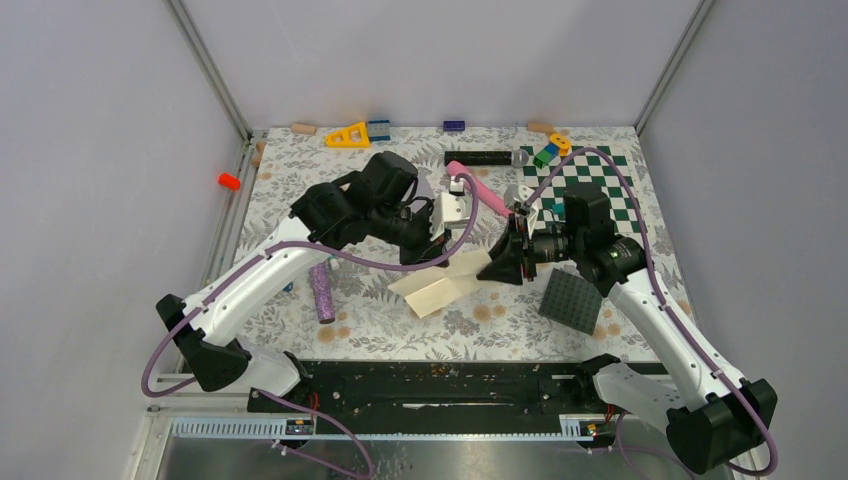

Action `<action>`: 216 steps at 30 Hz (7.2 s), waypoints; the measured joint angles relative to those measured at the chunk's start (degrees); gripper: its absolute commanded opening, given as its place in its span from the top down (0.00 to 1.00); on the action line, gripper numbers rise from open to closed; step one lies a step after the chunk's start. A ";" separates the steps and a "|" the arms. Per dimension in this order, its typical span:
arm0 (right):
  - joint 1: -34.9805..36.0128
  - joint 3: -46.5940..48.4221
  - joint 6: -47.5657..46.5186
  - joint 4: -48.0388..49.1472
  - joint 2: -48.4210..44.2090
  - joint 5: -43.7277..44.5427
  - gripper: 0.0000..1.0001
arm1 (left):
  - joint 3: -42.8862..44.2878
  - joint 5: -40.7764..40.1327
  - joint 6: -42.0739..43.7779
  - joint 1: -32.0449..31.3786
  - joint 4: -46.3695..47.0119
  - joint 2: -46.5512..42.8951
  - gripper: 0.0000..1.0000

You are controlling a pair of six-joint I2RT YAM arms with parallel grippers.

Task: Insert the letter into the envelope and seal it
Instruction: Fold the letter.

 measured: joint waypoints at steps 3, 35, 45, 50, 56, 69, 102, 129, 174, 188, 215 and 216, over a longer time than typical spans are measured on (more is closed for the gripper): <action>-0.04 0.22 0.52 0.13 -0.02 0.26 0.12 | 0.00 0.07 0.00 -0.26 0.00 0.00 1.00; -0.13 -0.46 1.25 4.42 -4.07 0.68 1.00 | -2.69 -1.33 0.55 -2.86 0.20 1.57 0.87; -0.17 -0.44 -0.76 2.40 -4.61 2.25 1.00 | -4.44 -3.61 2.56 -3.08 -0.46 1.36 0.78; -0.24 -0.42 -1.55 1.60 -5.01 3.10 1.00 | -4.70 -6.14 3.23 -3.02 -1.79 0.92 0.80; -0.26 -0.42 -2.29 1.38 -5.70 3.93 1.00 | -6.91 -8.63 4.24 -3.02 -2.16 -1.44 0.91; -0.79 0.35 -2.36 0.24 -6.32 4.15 1.00 | -9.62 -12.66 5.81 -3.10 -3.72 -3.74 0.97; -1.79 1.29 -1.60 0.22 -6.14 4.07 1.00 | -9.27 -12.85 6.16 0.35 -4.15 -5.97 0.51; -1.81 1.29 -0.02 0.52 -6.64 3.54 0.12 | -2.82 -9.55 -1.20 -1.64 0.44 3.96 1.00; 0.83 -8.07 20.41 27.08 -2.21 -6.36 0.15 | -3.58 0.59 0.35 -1.64 -0.02 -5.01 1.00; 4.22 -8.09 9.29 17.90 -0.39 -3.61 0.48 | -3.34 1.38 -0.39 -1.64 0.00 -4.46 1.00; 4.33 -8.07 3.82 11.69 -2.58 -0.22 1.00 | -3.43 -3.85 -0.83 7.04 1.49 -11.45 0.01; 4.33 -8.07 3.63 11.54 -2.45 0.24 1.00 | -3.43 -3.93 -0.85 7.50 1.90 -12.52 0.01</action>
